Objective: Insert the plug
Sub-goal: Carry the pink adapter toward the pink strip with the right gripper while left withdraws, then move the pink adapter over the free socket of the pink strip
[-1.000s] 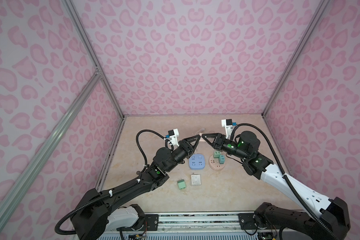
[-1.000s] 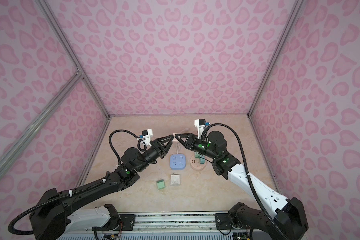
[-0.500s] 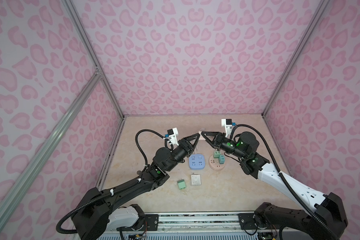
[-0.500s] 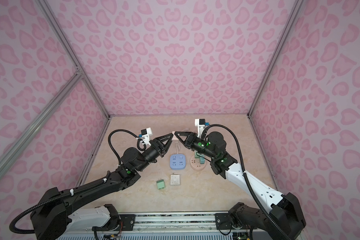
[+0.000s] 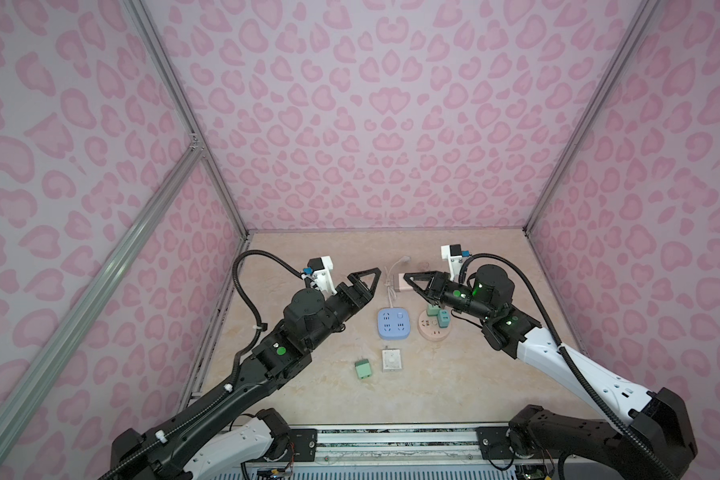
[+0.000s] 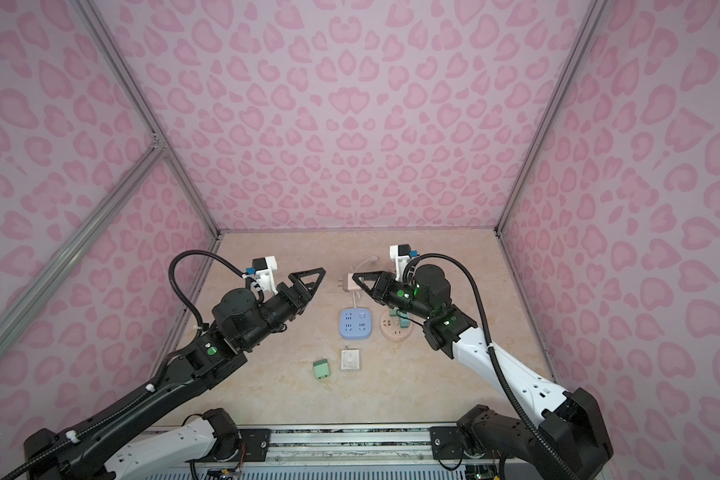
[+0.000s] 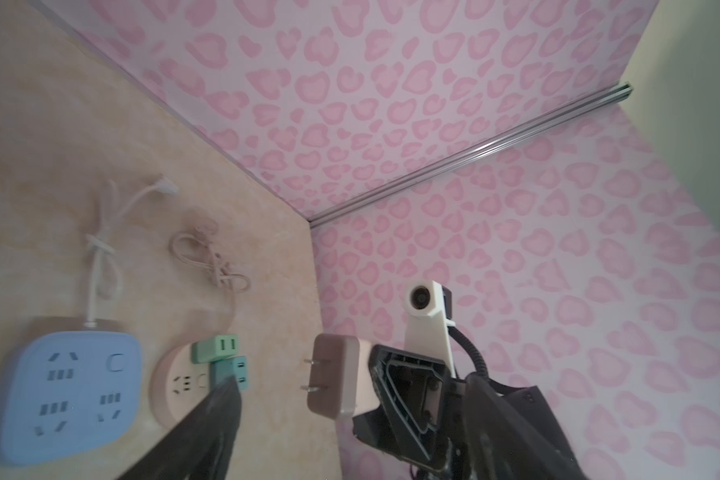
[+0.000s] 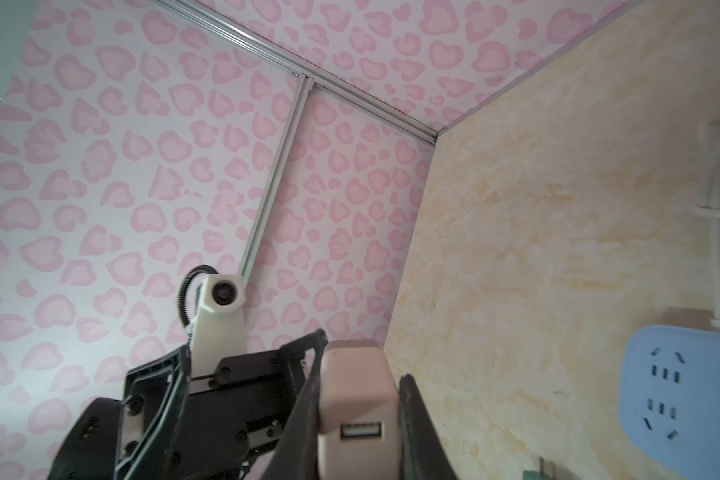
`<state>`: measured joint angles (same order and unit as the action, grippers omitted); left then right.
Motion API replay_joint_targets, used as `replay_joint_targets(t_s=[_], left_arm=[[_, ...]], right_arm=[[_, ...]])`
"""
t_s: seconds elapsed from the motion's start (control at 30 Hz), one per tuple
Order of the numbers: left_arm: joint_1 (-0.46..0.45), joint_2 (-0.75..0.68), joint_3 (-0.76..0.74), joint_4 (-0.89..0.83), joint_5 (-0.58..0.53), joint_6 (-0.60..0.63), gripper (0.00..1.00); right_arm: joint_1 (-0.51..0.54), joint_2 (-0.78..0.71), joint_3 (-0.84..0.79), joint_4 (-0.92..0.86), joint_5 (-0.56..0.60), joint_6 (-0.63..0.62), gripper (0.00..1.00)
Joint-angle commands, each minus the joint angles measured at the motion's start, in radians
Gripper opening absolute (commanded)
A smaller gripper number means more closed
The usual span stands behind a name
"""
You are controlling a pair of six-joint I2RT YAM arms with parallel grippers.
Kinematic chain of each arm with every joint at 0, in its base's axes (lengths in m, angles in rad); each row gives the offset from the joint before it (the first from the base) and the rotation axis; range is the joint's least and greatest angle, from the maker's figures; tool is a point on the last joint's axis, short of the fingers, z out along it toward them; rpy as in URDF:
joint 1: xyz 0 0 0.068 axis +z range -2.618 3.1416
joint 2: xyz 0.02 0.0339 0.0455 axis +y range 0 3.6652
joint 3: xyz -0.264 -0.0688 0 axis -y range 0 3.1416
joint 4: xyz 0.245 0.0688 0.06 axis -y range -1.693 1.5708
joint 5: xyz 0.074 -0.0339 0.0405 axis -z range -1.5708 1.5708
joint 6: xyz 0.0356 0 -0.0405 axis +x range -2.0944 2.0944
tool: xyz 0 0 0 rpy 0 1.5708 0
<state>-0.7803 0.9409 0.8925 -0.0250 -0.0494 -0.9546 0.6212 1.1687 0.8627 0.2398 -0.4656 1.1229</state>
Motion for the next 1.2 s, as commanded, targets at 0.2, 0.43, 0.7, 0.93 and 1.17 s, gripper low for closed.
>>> replay_joint_targets(t_s=[0.2, 0.43, 0.7, 0.93, 1.17], left_arm=[[0.012, -0.038, 0.033, -0.687, -0.408, 0.239, 0.82], [0.012, -0.194, -0.107, -0.603, -0.369, 0.244, 0.81], [0.013, -0.194, -0.099, -0.674, -0.398, 0.267, 0.82], [0.020, -0.163, -0.112, -0.604, -0.310, 0.250, 0.82], [0.020, -0.135, -0.138, -0.537, -0.262, 0.237, 0.82]], right_arm=[[0.046, -0.023, 0.178, -0.713, 0.360, -0.433, 0.00], [0.060, -0.074, 0.197, -0.883, 0.533, -0.467, 0.00], [0.063, -0.031, 0.281, -1.017, 0.572, -0.566, 0.00], [0.062, 0.073, 0.362, -1.074, 0.546, -0.594, 0.00], [0.070, 0.133, 0.334, -1.030, 0.599, -0.542, 0.00]])
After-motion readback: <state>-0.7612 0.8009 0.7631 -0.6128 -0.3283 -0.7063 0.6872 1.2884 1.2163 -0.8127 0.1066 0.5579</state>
